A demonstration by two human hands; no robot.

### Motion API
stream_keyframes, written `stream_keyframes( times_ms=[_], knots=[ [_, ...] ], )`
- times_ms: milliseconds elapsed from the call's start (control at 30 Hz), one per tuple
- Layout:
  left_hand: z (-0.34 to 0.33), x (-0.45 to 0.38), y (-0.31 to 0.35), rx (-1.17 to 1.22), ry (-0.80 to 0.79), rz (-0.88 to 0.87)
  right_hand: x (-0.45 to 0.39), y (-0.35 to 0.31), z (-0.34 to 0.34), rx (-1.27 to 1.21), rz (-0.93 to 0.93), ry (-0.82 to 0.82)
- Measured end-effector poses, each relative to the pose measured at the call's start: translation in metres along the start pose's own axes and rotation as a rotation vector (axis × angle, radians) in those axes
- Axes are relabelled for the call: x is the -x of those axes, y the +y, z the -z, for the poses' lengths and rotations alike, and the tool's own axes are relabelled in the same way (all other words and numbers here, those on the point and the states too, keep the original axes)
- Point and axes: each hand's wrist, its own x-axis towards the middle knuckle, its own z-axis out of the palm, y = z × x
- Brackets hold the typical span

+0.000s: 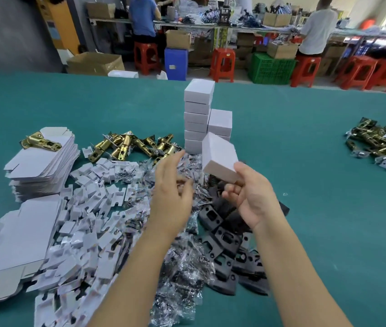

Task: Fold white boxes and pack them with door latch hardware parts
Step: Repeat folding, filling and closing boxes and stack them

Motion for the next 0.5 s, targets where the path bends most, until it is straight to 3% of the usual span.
stream_keyframes(
  times_ms=[267,500],
  knots=[
    [-0.026,-0.010,-0.052,0.442,0.114,0.582,-0.095,-0.055,-0.013,0.056,0.253,0.225],
    [-0.031,-0.017,-0.064,0.500,0.093,0.628,-0.170,-0.075,-0.044,0.136,0.237,0.315]
  ],
)
